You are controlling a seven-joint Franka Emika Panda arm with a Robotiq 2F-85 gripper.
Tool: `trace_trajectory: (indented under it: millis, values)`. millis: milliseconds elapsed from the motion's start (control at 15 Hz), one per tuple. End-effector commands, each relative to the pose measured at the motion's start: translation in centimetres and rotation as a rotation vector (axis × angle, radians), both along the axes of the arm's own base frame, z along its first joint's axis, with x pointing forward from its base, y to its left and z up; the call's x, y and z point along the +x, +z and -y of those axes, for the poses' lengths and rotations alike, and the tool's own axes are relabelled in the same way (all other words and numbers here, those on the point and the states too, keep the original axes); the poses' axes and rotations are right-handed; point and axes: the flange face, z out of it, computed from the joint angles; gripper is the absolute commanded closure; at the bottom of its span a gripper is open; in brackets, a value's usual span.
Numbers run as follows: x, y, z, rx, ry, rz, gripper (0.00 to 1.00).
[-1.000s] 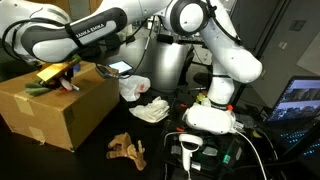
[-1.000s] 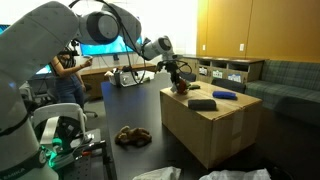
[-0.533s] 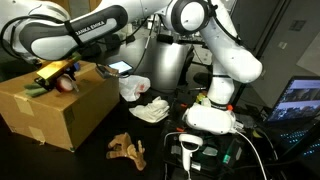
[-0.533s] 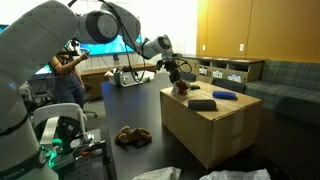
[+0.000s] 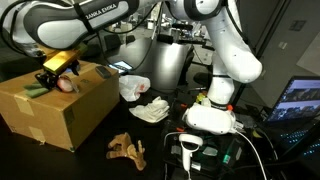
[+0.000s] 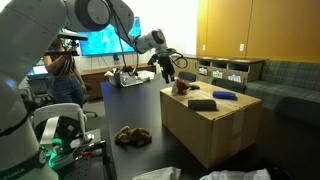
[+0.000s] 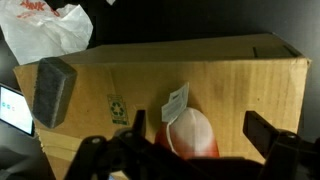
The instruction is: Retrieve the stuffed deer from the box and place it on the table. Lift the black object on the table and position it on top of the box. Take the plastic on the box and place it to the right of the table. Grab the red toy and the towel, then place them on the box. Lastly, pick up the blue object from the box and place it on the table.
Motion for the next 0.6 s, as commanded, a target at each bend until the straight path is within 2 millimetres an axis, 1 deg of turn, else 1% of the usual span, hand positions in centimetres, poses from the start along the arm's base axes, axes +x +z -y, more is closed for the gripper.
trace_trajectory:
  millis: [0,67,267,400,533]
  values:
    - [-4.1,0.0,1.6,0.015,0.049,-0.049,0.0]
    - [-5.1,-0.5,1.7,0.014,0.069,-0.057,0.0]
    - [-7.8,-2.5,2.7,0.03,0.088,-0.073,0.0]
    - [-9.6,-4.5,3.9,0.046,0.075,-0.083,0.0]
    - [-11.4,-6.6,5.6,0.07,0.054,-0.097,0.0]
